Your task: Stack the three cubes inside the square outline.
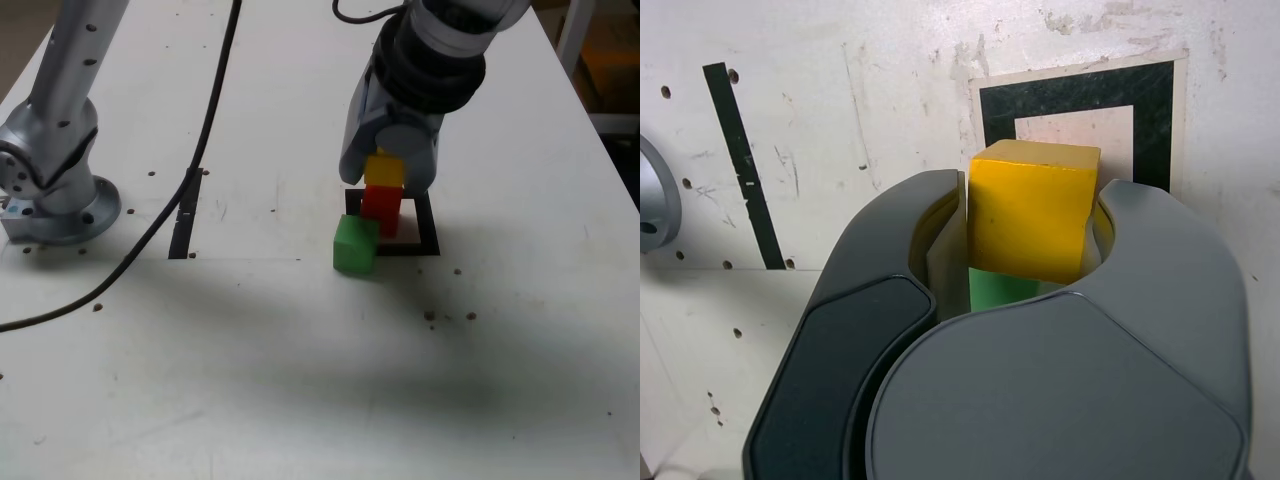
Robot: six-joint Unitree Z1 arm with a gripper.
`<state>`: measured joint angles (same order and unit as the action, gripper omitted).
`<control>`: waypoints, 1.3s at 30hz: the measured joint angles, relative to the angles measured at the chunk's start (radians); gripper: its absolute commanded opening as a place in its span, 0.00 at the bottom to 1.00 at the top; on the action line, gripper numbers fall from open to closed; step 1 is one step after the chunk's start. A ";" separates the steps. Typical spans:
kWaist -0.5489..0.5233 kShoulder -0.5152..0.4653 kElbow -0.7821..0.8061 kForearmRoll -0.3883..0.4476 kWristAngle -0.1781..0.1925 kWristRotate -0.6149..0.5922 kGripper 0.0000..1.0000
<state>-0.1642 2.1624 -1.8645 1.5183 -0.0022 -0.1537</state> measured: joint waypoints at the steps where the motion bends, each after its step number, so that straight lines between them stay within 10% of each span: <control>1: 0.000 0.000 0.001 0.001 -0.001 0.002 0.38; 22: -0.001 0.023 -0.009 0.008 -0.055 0.025 0.40; 39: -0.002 0.033 -0.009 0.011 -0.050 0.022 0.97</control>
<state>-0.1658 2.1955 -1.8734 1.5292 -0.0527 -0.1318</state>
